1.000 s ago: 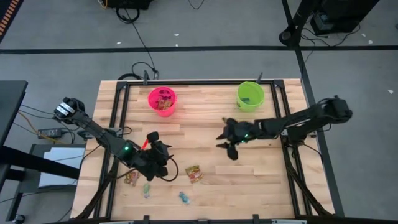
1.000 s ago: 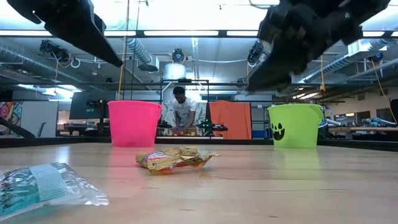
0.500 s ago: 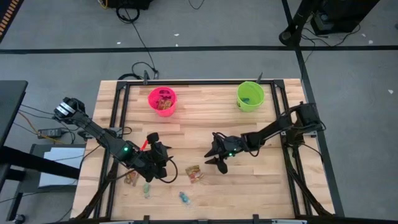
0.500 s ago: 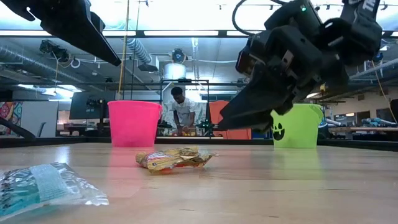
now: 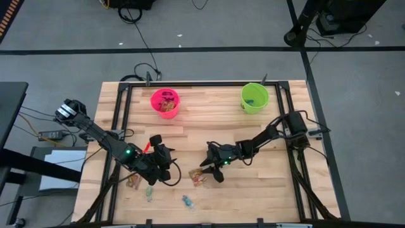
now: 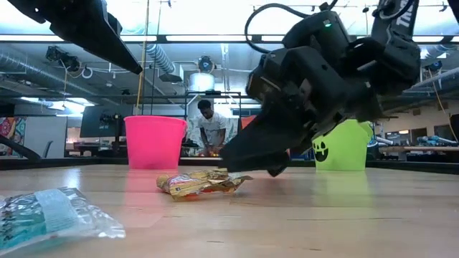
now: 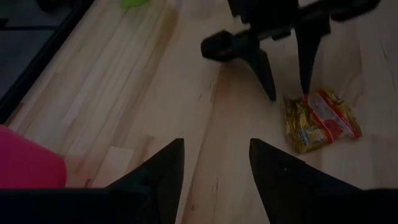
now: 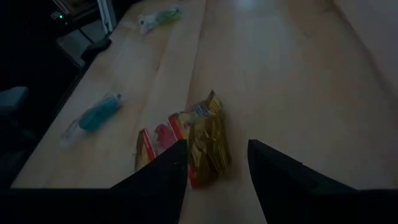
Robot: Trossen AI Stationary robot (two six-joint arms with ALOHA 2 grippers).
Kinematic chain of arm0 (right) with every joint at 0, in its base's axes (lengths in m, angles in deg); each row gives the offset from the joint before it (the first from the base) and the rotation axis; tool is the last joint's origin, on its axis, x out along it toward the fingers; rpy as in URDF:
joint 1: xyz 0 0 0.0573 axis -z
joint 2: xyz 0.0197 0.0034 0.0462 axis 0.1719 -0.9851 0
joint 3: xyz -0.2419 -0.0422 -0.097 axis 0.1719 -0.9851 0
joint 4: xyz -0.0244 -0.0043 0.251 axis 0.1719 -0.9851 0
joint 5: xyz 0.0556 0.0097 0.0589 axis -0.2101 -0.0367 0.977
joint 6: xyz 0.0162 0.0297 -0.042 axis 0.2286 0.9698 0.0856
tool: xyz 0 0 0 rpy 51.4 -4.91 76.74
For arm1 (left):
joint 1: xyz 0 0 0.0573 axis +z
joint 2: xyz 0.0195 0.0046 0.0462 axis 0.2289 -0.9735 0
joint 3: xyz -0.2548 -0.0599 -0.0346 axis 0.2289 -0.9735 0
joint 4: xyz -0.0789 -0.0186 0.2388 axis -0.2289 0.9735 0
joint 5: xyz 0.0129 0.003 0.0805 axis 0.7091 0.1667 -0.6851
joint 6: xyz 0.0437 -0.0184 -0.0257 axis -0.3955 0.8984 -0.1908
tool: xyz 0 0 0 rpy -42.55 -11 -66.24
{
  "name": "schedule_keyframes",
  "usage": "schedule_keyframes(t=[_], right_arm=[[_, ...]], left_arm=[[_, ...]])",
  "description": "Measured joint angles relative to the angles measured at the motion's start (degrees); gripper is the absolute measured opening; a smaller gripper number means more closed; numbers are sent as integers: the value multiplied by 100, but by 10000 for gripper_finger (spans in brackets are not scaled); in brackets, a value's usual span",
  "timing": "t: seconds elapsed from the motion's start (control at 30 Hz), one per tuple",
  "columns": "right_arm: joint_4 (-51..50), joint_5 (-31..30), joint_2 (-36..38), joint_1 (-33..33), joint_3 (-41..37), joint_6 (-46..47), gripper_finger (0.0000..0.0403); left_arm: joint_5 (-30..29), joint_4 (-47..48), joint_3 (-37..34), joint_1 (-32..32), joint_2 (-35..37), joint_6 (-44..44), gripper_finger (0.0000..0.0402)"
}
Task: Sort candy by brand, put in halloween buckets
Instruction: Put the gold red candy into the pink bucket
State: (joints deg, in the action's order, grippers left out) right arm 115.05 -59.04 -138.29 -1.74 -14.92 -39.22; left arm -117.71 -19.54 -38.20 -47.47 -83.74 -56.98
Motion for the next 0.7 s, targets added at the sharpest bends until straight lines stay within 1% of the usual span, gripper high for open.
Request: schedule_keyframes(t=[0.2, 0.47, 0.7], right_arm=[[56, 24, -279, -20, 247, -29, 179], [93, 18, -291, -143, 260, 104, 174], [-108, 25, -284, -197, 275, 79, 168]], left_arm=[[-11, -18, 0, 0, -2, -37, 188], [-8, -73, 0, 0, -2, -127, 188], [-9, -103, 0, 0, -2, -127, 188]])
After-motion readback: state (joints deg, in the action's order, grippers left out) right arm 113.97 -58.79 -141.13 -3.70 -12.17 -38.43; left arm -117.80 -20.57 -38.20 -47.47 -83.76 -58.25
